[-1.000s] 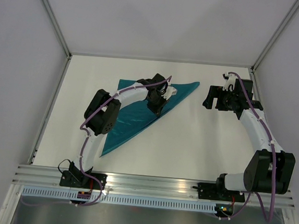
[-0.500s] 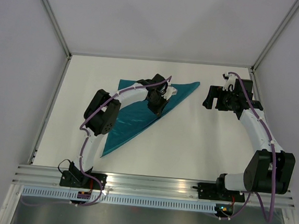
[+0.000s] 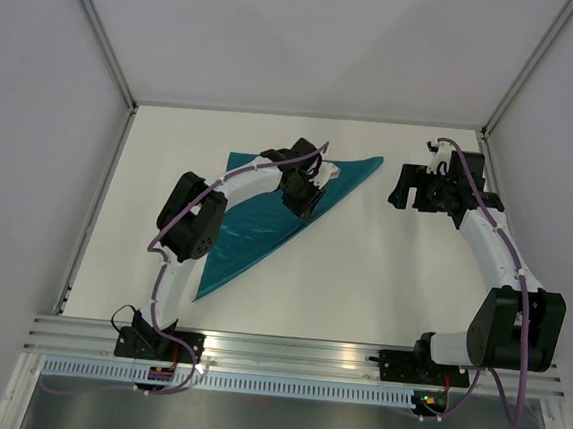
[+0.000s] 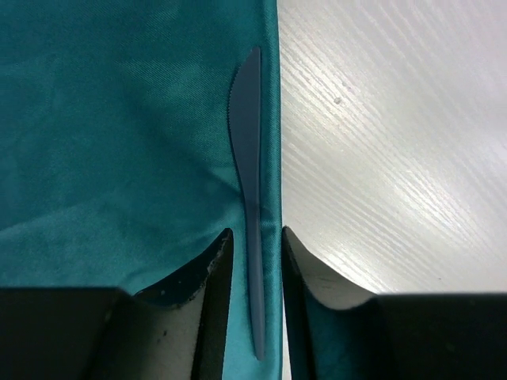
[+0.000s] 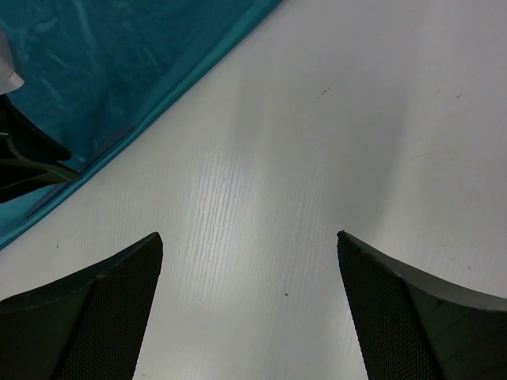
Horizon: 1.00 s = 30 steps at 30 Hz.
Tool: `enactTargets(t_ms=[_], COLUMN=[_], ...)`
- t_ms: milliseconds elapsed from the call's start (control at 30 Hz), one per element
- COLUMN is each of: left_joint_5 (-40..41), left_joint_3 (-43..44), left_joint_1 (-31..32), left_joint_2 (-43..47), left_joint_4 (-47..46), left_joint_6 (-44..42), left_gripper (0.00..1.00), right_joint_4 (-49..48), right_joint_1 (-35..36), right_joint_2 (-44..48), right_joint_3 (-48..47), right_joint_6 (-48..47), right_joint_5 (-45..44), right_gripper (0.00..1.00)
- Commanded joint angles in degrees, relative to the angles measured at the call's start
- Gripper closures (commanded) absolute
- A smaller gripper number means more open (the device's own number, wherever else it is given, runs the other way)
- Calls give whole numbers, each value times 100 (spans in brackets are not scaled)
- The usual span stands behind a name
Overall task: Fold the napkin, place the utensils inside, and roll it up
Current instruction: Place the utensil onto the napkin, then fold the napkin
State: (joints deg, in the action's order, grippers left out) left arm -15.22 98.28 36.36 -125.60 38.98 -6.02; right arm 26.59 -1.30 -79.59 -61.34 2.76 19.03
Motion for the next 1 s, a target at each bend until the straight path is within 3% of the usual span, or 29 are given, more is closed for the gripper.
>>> enactTargets(t_ms=[0,133,267,467,567,800,967], left_joint_5=[72,81,641,1494,1890,2628,2779], left_joint_3=[253,341,508,132,-168,-845,-696], left_joint_1=[12,3,-146,-682,-866,-1254,-1272], left_joint_2=[527,878,1633,3424,4390,5974,6372], left_joint_4=[31,22,13,31,74,320,592], left_joint_6=[13,92,399,1882,2271,3027,3089], left_gripper=[64,52,47,46,44,40,38], right_joint_4=[13,13,-110,-460,-646,-1541,-1894], right_joint_1=[-19,16,410,1508,2369,5179,6263], right_joint_2=[-13,102,260,14,-179,-504,-1224], right_joint_3=[-168,-229,-352,-554,-642,-405,-457], right_joint_6=[57,49,-432,-1032,-1225,-2104,-2395], right_joint_5=[-13,189,77,119,-100,-1356,-1867], right_gripper=[4,5,8,14,17,18,21])
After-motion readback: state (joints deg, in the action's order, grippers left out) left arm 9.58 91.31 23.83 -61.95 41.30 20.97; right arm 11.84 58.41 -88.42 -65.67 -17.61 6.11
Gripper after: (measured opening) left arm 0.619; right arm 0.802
